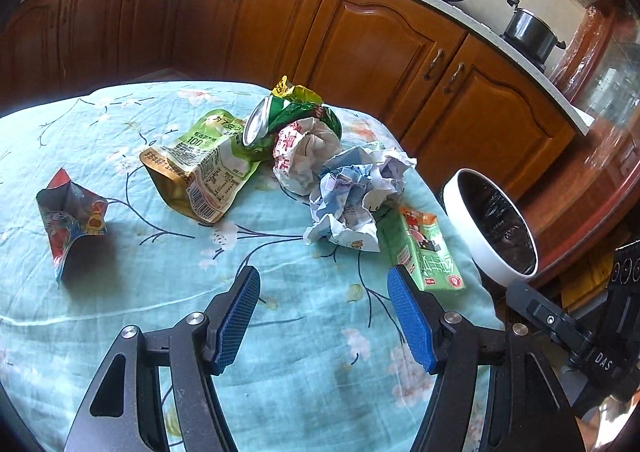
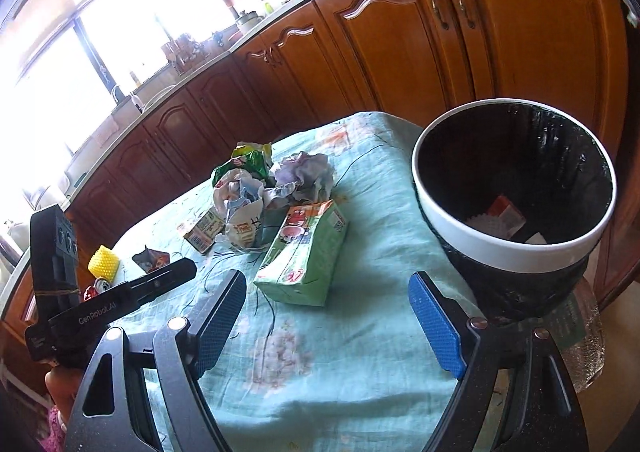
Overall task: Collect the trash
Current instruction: 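Move both tools back toward the crumpled paper and green carton, then grasp the green milk carton with the right gripper while the left gripper grasps crumpled paper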
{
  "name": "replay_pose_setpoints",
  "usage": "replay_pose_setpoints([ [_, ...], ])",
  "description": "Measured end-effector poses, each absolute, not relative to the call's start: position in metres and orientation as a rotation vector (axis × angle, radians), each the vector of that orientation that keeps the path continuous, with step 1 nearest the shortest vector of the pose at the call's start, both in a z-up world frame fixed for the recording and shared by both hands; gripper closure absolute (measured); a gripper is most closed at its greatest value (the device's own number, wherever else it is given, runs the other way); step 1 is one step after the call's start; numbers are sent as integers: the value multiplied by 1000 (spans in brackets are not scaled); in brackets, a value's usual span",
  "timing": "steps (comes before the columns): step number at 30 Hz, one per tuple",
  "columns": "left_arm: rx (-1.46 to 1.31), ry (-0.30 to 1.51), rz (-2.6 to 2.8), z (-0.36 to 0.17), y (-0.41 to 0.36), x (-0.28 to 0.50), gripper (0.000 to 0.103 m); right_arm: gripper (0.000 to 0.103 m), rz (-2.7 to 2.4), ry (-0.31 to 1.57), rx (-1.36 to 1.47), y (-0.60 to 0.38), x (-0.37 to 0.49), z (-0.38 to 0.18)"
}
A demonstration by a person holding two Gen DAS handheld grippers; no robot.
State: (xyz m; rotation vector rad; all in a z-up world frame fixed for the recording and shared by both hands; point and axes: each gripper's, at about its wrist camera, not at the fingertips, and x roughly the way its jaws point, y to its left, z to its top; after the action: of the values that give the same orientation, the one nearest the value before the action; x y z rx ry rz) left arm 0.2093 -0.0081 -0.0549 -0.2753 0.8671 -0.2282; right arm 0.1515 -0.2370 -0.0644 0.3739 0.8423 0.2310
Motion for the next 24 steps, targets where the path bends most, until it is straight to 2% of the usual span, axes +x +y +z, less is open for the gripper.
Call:
replay_pose_setpoints([
  [14,-271,927,-242,-74,-7,269,38,20,295,909,271,-196,192,-92],
  [19,-243,950,-274,-83,-18,294,40,38,307,946,297,-202,199,-104],
  [22,-226,958,-308,-87,-26,301,52,49,318,942,291,-202,197,-102],
  [24,-223,961,-344,-88,-31,305,70,49,320,936,285,-203,194,-99],
])
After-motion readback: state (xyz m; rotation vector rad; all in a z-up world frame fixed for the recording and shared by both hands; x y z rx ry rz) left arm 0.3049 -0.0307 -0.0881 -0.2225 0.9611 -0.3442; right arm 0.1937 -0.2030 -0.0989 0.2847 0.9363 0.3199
